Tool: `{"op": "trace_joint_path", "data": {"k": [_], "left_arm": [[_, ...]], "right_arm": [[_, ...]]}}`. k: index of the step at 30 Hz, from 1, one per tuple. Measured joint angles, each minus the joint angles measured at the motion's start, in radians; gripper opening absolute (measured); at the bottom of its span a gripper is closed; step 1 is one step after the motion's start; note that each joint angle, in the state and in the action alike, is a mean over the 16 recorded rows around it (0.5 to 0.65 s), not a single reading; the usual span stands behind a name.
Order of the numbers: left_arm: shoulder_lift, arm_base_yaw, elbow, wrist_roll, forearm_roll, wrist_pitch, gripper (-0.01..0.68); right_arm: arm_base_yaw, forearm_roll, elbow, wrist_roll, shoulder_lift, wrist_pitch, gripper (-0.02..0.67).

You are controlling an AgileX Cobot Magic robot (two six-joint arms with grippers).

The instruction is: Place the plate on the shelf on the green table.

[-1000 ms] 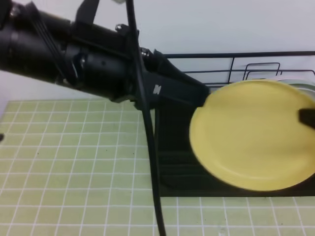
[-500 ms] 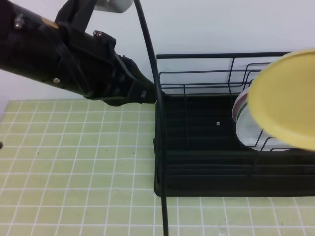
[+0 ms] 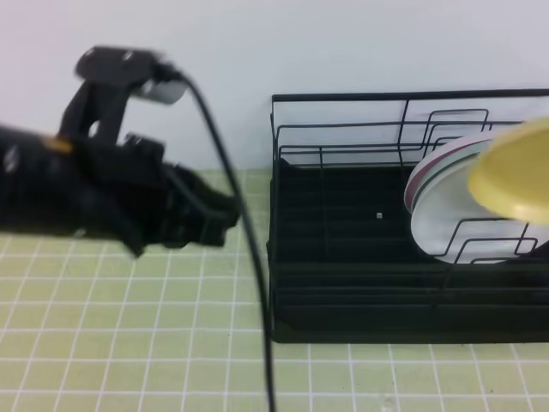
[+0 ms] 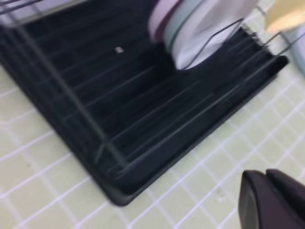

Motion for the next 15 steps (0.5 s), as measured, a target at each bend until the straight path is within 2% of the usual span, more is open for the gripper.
{"op": "trace_joint_path", "data": {"k": [5, 15], "left_arm": [[-0.047, 0.000, 0.086, -0.012, 0.035, -0.043, -0.001], [-0.070, 0.000, 0.126, -0.031, 0.034, -0.012, -0.001]], "right_arm": [[0.018, -0.074, 0.000, 0.010, 0.043, -0.050, 0.076], [0.020, -0.077, 0.000, -0.026, 0.107, -0.105, 0.062]]}}
